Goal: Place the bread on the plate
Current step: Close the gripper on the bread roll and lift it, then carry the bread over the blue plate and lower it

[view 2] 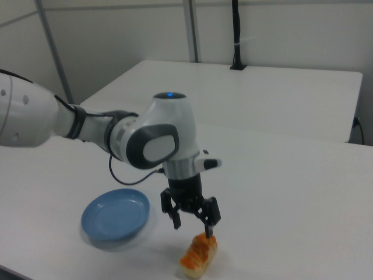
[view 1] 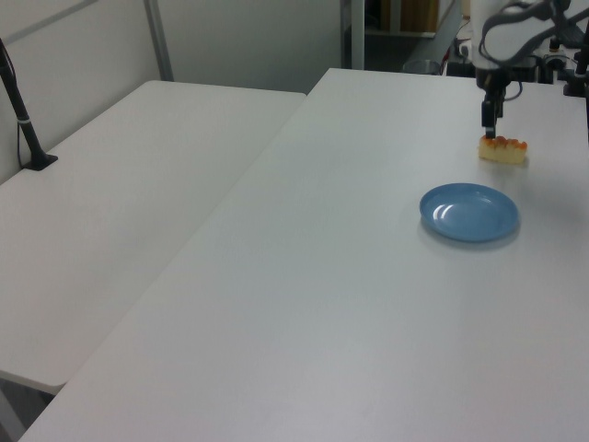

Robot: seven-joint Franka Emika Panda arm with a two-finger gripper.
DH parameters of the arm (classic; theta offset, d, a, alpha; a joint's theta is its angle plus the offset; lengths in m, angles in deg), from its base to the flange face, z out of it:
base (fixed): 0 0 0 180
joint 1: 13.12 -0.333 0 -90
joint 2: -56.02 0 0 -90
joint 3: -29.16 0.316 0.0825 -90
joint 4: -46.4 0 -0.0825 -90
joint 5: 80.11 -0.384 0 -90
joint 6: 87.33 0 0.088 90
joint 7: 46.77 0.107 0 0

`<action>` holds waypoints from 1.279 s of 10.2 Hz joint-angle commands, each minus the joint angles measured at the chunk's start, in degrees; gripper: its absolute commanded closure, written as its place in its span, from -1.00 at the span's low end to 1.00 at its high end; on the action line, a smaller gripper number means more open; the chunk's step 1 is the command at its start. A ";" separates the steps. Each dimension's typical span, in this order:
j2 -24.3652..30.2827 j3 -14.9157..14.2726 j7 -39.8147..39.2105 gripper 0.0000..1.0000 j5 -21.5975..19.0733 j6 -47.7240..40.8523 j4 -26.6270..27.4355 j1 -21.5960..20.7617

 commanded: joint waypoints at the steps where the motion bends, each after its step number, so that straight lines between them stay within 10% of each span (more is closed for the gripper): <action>1: -3.13 -1.98 -0.41 -1.00 1.33 4.94 2.28 -1.19; 5: -3.41 -1.98 -3.05 0.47 3.79 5.48 3.43 -0.66; 8: -1.82 0.38 1.33 0.48 -1.18 -1.35 -3.83 -4.34; 13: -2.26 15.64 19.33 0.46 -5.44 -13.86 -9.86 -13.76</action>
